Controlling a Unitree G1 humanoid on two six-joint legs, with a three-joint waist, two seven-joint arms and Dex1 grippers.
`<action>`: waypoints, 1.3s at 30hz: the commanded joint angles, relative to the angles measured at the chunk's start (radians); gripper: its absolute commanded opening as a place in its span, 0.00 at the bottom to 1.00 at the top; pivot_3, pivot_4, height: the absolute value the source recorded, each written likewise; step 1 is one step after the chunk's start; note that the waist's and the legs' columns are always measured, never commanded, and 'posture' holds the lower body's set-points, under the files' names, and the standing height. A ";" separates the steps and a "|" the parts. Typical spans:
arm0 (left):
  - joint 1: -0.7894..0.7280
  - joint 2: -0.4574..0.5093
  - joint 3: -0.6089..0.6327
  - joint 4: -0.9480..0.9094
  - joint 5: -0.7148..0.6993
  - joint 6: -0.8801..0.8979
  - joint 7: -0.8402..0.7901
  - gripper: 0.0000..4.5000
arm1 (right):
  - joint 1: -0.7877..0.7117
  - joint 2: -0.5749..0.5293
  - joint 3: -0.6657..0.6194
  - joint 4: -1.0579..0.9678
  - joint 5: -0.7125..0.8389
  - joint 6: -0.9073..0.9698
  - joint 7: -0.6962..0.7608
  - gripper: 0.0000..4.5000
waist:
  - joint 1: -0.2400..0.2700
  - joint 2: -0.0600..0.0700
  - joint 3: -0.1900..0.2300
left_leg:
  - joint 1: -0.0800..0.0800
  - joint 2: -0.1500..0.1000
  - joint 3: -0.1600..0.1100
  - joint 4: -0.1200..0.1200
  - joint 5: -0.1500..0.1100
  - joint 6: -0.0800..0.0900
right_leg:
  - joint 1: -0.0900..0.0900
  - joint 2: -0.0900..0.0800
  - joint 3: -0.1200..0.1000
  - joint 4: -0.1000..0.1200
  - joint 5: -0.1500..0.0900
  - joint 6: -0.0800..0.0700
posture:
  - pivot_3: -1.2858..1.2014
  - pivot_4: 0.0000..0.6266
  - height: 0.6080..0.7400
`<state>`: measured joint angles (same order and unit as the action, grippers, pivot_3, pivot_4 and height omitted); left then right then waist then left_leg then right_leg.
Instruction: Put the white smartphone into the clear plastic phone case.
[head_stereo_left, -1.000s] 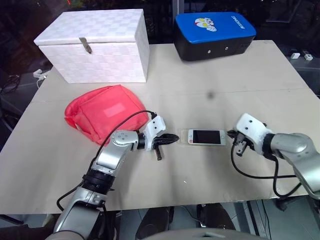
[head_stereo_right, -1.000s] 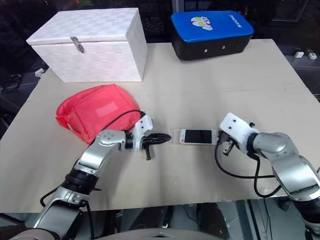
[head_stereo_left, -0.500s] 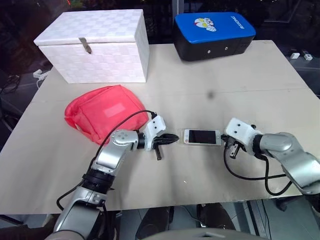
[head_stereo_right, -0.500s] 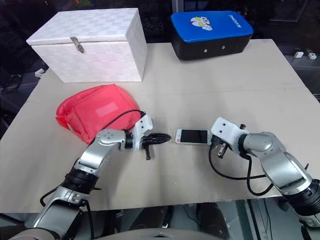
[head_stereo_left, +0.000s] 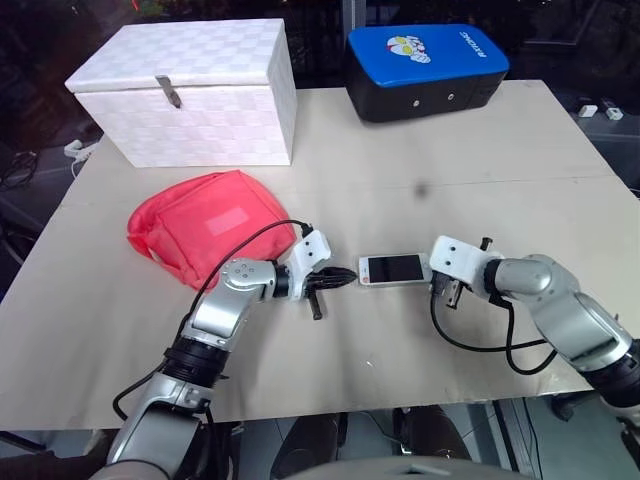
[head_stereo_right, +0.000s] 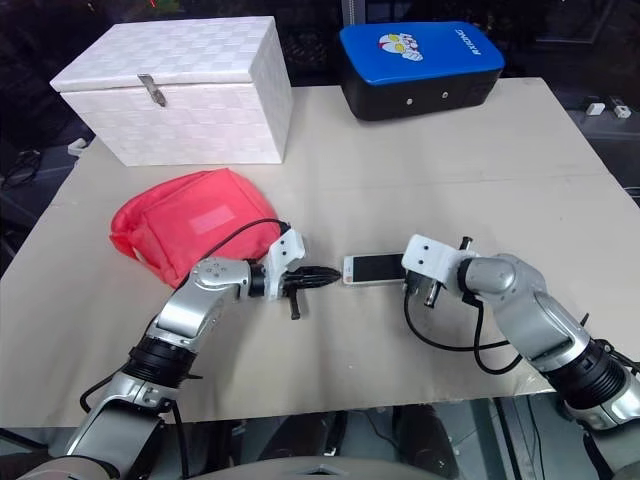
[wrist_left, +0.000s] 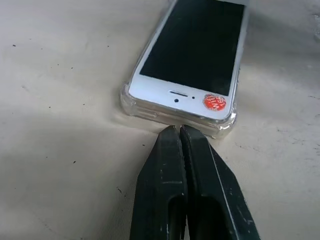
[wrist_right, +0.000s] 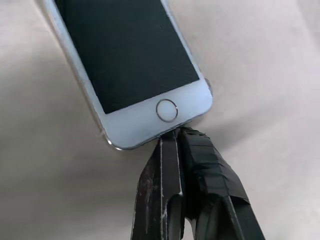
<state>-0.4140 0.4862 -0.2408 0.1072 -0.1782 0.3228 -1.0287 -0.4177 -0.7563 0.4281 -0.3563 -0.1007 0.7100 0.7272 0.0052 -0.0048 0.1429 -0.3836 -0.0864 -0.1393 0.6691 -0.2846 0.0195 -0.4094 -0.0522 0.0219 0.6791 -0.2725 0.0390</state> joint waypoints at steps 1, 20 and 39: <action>0.019 -0.004 -0.023 -0.014 0.011 0.017 0.001 0.02 | -0.016 0.025 -0.012 -0.018 -0.005 -0.063 0.008 0.00 | -0.001 0.000 0.000 | 0.000 0.000 0.000 0.000 0.000 0.000 | 0.000 0.000 0.000 0.000 0.000 0.000 | 0.52 0.24 1.00; 0.007 -0.014 0.001 -0.006 0.003 0.048 0.017 0.02 | -0.023 -0.010 -0.150 0.065 0.090 -0.060 0.075 0.00 | -0.004 0.000 0.000 | 0.001 0.000 0.000 0.000 0.000 0.000 | 0.001 0.000 -0.001 0.000 0.000 0.000 | 0.52 0.24 1.00; -0.102 0.009 0.030 0.162 0.019 -0.022 -0.007 0.02 | -0.086 0.020 -0.180 0.132 0.072 -0.146 0.116 0.00 | -0.003 0.000 0.000 | 0.002 0.000 -0.001 0.001 0.000 -0.001 | 0.002 0.000 -0.001 0.002 0.000 0.000 | 0.52 0.24 1.00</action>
<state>-0.5000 0.4728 -0.2385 0.2334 -0.1785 0.3002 -1.0501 -0.4907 -0.7167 0.3203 -0.1948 -0.0469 0.5919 0.8324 0.0026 -0.0048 0.1428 -0.3823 -0.0866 -0.1399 0.6702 -0.2842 0.0190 -0.4078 -0.0524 0.0206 0.6811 -0.2723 0.0391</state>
